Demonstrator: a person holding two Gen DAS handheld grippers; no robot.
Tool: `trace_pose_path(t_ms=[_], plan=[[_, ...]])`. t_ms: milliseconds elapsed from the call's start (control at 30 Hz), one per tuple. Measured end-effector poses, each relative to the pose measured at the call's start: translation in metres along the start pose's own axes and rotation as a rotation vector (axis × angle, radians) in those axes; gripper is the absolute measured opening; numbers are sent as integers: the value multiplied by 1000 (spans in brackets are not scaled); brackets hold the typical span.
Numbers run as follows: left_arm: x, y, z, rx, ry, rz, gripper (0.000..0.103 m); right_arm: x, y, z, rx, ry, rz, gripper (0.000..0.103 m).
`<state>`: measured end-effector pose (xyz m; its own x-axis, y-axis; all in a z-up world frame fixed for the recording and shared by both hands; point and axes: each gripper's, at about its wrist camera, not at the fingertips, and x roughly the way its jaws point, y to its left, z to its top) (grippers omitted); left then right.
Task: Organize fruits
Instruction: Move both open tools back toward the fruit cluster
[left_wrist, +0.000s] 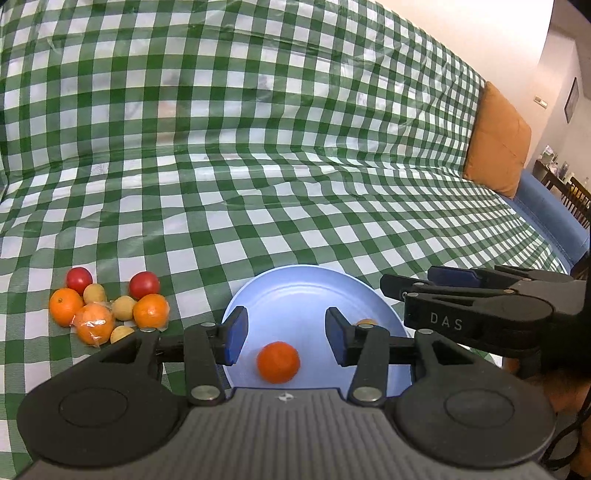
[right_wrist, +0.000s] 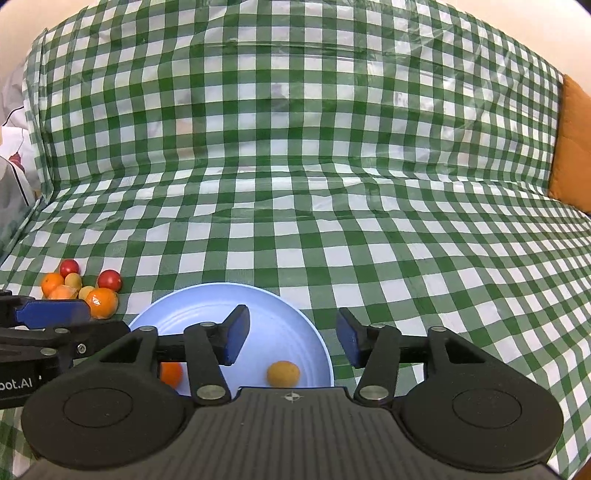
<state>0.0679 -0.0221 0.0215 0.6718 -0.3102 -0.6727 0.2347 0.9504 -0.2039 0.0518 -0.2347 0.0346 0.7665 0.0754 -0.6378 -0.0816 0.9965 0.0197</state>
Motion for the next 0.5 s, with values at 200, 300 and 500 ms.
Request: trace_pose_path(t_ms=[200, 300, 500], plan=[[0, 1, 1, -5, -1, 3, 51, 0, 3, 0, 2, 3, 8, 60], [0, 1, 1, -5, 0, 5, 51, 0, 5, -1, 2, 1, 10, 61], [0, 2, 1, -9, 2, 8, 51, 0, 4, -1, 3, 1, 12, 61]])
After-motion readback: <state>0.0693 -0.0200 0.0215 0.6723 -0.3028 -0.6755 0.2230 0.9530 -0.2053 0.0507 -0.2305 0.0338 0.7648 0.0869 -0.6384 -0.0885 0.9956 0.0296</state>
